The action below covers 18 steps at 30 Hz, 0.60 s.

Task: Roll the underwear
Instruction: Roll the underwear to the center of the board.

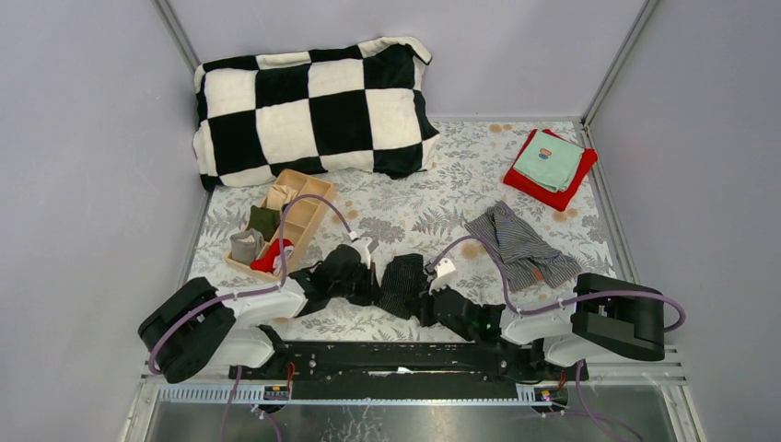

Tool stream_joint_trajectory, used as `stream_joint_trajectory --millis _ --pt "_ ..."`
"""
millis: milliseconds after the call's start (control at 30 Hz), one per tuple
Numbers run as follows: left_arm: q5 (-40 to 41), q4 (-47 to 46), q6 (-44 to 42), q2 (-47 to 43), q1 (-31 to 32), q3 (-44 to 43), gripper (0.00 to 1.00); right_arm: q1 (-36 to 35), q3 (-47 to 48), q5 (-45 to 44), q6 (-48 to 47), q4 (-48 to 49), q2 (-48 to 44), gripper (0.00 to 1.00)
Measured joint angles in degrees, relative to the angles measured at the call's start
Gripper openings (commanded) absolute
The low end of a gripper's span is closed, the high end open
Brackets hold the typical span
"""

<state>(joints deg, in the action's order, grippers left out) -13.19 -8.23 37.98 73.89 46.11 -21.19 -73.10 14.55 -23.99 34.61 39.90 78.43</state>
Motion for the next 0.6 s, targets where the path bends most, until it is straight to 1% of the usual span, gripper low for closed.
stream_joint_trajectory --millis 233,300,400,500,567,600 --pt "2.23 2.97 0.5 -3.04 0.0 0.0 0.0 2.08 2.16 0.33 5.09 -3.76 1.33 0.0" --pt "3.85 4.79 1.03 -5.49 0.0 0.0 0.03 2.54 2.89 0.66 5.84 -4.87 1.57 0.0" --pt "7.17 7.89 1.97 -11.26 0.0 0.02 0.16 3.34 4.13 1.14 6.62 -6.62 2.12 0.0" --pt "10.36 9.62 3.08 -17.77 0.0 0.13 0.37 4.28 5.55 1.81 6.88 -8.0 2.95 0.0" --pt "11.67 9.57 3.74 -21.29 0.0 0.52 0.48 4.92 6.29 2.64 6.88 -8.48 3.5 0.0" --pt "12.07 9.4 3.91 -22.8 0.0 0.92 0.5 5.16 6.64 2.97 6.88 -8.79 3.72 0.0"
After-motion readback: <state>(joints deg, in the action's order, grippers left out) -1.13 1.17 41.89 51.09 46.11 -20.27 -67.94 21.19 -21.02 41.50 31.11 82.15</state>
